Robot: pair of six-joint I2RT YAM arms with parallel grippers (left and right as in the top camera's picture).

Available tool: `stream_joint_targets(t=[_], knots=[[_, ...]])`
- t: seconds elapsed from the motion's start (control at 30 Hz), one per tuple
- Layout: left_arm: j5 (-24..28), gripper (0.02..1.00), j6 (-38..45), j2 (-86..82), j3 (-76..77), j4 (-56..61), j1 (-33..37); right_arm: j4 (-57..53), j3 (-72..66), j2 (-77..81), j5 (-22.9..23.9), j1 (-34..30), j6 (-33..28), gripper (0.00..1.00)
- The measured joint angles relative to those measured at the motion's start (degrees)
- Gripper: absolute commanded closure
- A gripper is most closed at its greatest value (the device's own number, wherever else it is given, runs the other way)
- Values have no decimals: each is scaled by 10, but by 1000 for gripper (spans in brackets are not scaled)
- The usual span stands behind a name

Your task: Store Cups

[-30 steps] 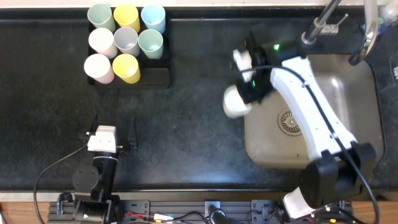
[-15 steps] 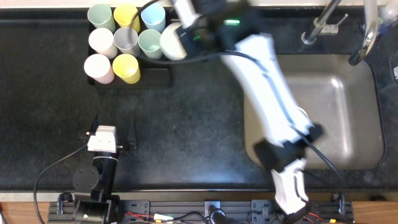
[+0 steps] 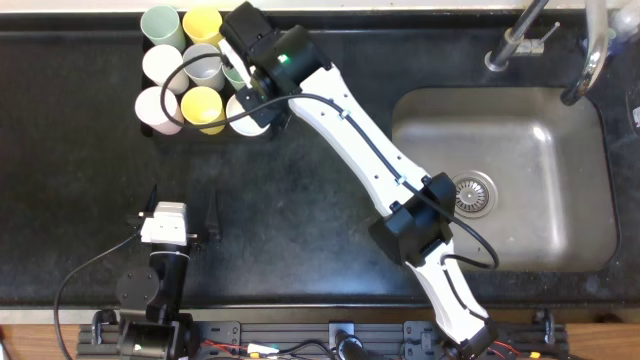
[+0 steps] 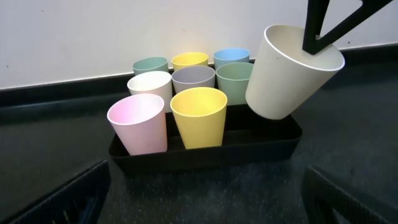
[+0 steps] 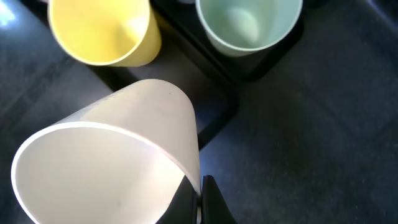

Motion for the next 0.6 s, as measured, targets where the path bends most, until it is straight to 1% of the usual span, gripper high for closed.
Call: stream_joint_targets(t=[0.6], knots=[[0,20,0,0,0,0,0,24,0,51,5,-4,0,961]])
